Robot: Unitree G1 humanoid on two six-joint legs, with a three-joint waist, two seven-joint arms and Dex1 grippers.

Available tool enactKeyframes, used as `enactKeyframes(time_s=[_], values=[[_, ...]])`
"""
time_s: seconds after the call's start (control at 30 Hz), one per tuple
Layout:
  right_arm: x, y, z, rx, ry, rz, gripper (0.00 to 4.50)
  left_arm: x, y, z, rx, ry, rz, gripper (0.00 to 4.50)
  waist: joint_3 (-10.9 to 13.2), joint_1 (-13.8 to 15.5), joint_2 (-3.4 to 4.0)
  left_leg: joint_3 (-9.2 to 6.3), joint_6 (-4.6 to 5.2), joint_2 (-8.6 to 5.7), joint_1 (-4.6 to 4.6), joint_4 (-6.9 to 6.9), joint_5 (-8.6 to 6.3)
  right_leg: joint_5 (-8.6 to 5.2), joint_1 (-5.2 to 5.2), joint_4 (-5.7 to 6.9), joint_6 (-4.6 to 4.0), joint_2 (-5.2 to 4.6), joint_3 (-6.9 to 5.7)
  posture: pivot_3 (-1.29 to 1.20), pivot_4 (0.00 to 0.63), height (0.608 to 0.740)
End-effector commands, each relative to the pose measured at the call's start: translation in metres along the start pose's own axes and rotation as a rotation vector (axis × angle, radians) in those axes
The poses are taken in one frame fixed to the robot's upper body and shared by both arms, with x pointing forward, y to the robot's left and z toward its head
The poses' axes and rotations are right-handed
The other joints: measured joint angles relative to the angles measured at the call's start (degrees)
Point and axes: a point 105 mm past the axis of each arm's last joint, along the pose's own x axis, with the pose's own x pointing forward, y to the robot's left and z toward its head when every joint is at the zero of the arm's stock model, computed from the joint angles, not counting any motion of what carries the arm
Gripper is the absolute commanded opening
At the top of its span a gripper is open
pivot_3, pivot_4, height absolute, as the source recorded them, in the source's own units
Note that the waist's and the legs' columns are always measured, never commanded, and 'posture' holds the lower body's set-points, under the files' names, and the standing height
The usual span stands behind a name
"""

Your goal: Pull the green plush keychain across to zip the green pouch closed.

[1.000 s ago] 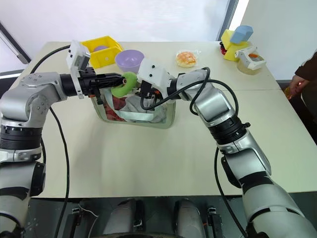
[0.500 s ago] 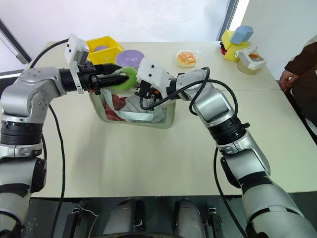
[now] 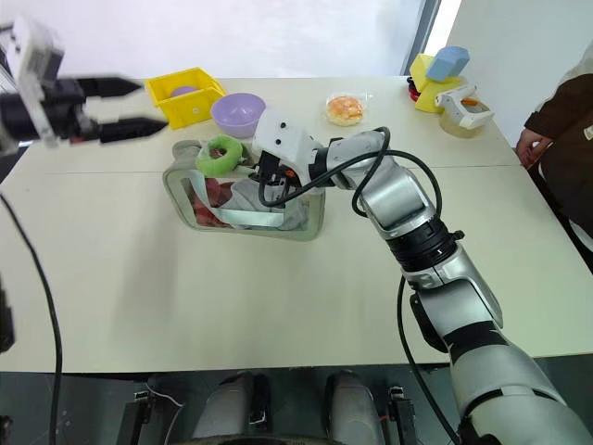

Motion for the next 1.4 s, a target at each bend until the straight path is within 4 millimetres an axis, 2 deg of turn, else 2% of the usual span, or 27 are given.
enactKeyframes(time_s=[0.03, 0.1, 0.2, 0.37, 0.47, 0.6, 0.7, 0.83, 0.93, 1.03, 1.23, 1.4], values=[[-0.003, -0.001, 0.005, -0.011, -0.022, -0.007, 0.0, -0.001, -0.02, -0.018, 0.055, 0.066, -0.044, 4.49, -0.01, 0.23, -0.02, -0.01, 0.0, -0.01, 0.0, 0.02, 0.0, 0.0, 0.02, 0.0, 0.0, -0.01, 0.0, 0.0, 0.15, 0.739], [-0.003, -0.001, 0.005, -0.011, -0.022, -0.004, 0.0, 0.002, -0.02, -0.029, 0.076, 0.088, -0.018, 4.49, 0.0, 0.54, -0.04, -0.02, 0.0, 0.0, -0.02, 0.05, 0.0, 0.0, 0.02, 0.0, 0.0, 0.0, 0.0, 0.0, 0.15, 0.739], [-0.002, 0.001, 0.006, -0.015, -0.023, 0.009, 0.0, 0.014, -0.007, -0.041, 0.088, 0.068, 0.064, 4.49, 0.0, 0.87, -0.03, -0.03, 0.0, 0.0, -0.02, 0.04, 0.0, 0.0, 0.01, -0.01, -0.01, 0.01, -0.01, 0.0, 0.15, 0.739], [-0.001, 0.002, 0.007, -0.015, -0.02, 0.02, 0.0, 0.028, 0.002, -0.034, 0.086, 0.002, 0.085, 4.49, -0.01, 0.71, -0.04, 0.01, 0.01, -0.01, -0.02, 0.03, 0.0, 0.0, 0.0, -0.01, -0.01, 0.01, -0.01, 0.0, 0.15, 0.739], [-0.001, 0.002, 0.006, -0.013, -0.018, 0.019, 0.0, 0.03, -0.001, -0.036, 0.083, 0.003, 0.055, 3.61, -0.01, 0.54, -0.04, 0.03, 0.0, -0.01, -0.03, 0.02, 0.0, 0.0, -0.02, -0.01, -0.01, 0.02, -0.01, 0.0, 0.15, 0.739], [-0.001, 0.001, 0.006, -0.008, -0.018, 0.011, 0.0, 0.031, -0.005, -0.038, 0.081, 0.004, 0.029, 1.72, -0.01, 0.69, -0.04, 0.03, 0.0, -0.01, -0.02, 0.02, 0.0, 0.0, -0.01, 0.0, -0.01, 0.02, -0.01, 0.0, 0.15, 0.739], [-0.002, -0.001, 0.007, -0.007, -0.018, 0.005, 0.0, 0.033, -0.004, -0.033, 0.076, 0.003, 0.028, 0.15, -0.01, 0.72, -0.04, 0.02, 0.0, -0.01, -0.02, 0.02, 0.0, 0.0, -0.01, -0.01, -0.01, 0.01, -0.01, 0.0, 0.15, 0.739], [-0.009, -0.005, 0.01, -0.009, -0.019, -0.004, 0.0, 0.033, -0.005, -0.033, 0.09, 0.013, 0.01, 0.15, -0.01, 0.76, -0.04, 0.03, 0.0, -0.01, -0.03, 0.02, 0.0, 0.0, -0.01, -0.01, -0.01, 0.02, -0.01, 0.0, 0.15, 0.739], [-0.02, -0.009, 0.017, -0.033, -0.026, -0.013, 1.05, 0.034, -0.005, -0.033, 0.093, 0.017, 0.008, 0.09, -0.01, 0.94, -0.04, 0.03, 0.0, -0.01, -0.03, 0.03, 0.0, 0.0, -0.01, -0.01, -0.01, 0.01, -0.01, 0.0, 0.15, 0.739], [-0.035, -0.009, 0.022, -0.097, -0.023, -0.011, 2.48, 0.034, -0.007, -0.033, 0.089, 0.015, -0.005, 0.09, 0.0, 1.09, -0.04, 0.02, 0.01, -0.02, -0.06, 0.03, -0.01, 0.0, -0.01, -0.02, -0.01, 0.0, -0.01, 0.0, 0.15, 0.739], [-0.043, -0.006, 0.036, -0.183, -0.05, -0.021, 2.48, 0.034, -0.006, -0.032, 0.095, 0.016, 0.001, 0.09, 0.0, 0.77, -0.04, 0.02, 0.01, -0.01, -0.05, 0.03, -0.01, 0.0, -0.03, -0.01, 0.0, 0.01, -0.01, 0.0, 0.15, 0.739], [-0.023, -0.001, 0.052, -0.315, -0.106, -0.064, 2.48, 0.036, -0.008, -0.029, 0.095, 0.009, -0.003, 0.09, 0.0, 0.79, -0.04, 0.03, 0.01, -0.01, -0.06, 0.03, -0.01, 0.0, -0.05, -0.01, 0.0, 0.01, -0.01, 0.0, 0.15, 0.739]])
